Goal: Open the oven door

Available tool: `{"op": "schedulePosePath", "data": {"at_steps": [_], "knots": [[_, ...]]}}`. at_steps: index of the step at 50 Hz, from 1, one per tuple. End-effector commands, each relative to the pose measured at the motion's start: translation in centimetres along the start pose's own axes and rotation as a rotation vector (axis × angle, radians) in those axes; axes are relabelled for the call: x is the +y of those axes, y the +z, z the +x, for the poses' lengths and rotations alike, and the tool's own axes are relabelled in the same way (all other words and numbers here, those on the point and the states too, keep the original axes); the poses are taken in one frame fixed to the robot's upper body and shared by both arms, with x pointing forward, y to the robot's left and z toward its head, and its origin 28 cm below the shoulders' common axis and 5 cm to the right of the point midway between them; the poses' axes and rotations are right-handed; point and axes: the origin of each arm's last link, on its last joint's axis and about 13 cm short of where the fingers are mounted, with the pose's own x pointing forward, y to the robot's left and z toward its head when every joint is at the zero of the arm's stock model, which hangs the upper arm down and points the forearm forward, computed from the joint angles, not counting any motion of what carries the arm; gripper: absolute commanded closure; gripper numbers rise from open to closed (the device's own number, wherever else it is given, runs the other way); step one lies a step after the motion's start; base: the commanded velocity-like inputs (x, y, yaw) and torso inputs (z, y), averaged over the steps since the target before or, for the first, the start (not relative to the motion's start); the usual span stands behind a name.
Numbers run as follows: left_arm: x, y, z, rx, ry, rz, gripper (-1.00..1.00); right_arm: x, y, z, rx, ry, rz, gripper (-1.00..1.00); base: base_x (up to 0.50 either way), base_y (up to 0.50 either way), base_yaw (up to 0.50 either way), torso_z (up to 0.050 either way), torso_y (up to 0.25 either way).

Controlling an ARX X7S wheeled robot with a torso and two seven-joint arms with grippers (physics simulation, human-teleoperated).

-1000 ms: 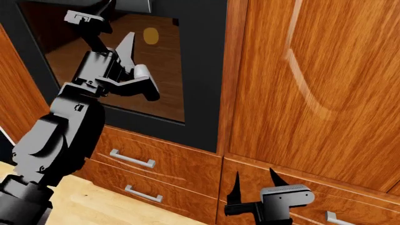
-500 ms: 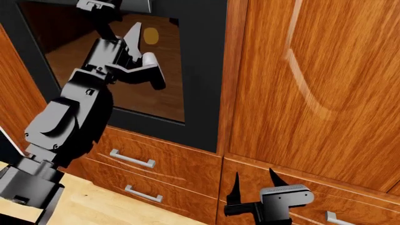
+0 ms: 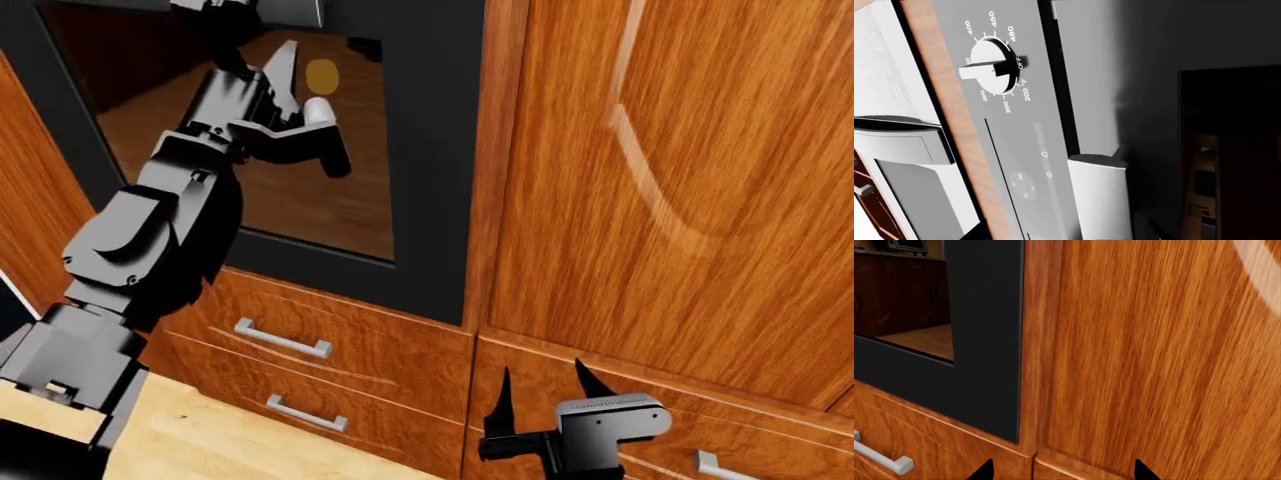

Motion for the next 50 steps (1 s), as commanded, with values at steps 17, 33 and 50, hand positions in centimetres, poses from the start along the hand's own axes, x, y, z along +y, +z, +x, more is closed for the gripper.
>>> {"op": "schedulePosePath", "data": {"at_steps": [17,33,50], "knots": [[0.0,-0.7,1.0,0.032,-0.011,0.023,-1.0,0.0,0.0,0.1,0.001,0.001,0.0,-1.0,0.0,0.0,0.0,0.0,0.0],[-0.5,-0.8,2.1,0.045,-0.014,0.021,-1.0,0.0,-0.1,0.0,0.003,-0.001,0.002,-1.0,0.0,0.0,0.0,0.0,0.0],[-0.8,-0.8,3.0,0.054,-0.017,0.022,-1.0,0.0,-0.1,0.0,0.003,0.0,0.002,-1.0,0.0,0.0,0.0,0.0,0.0]]}}
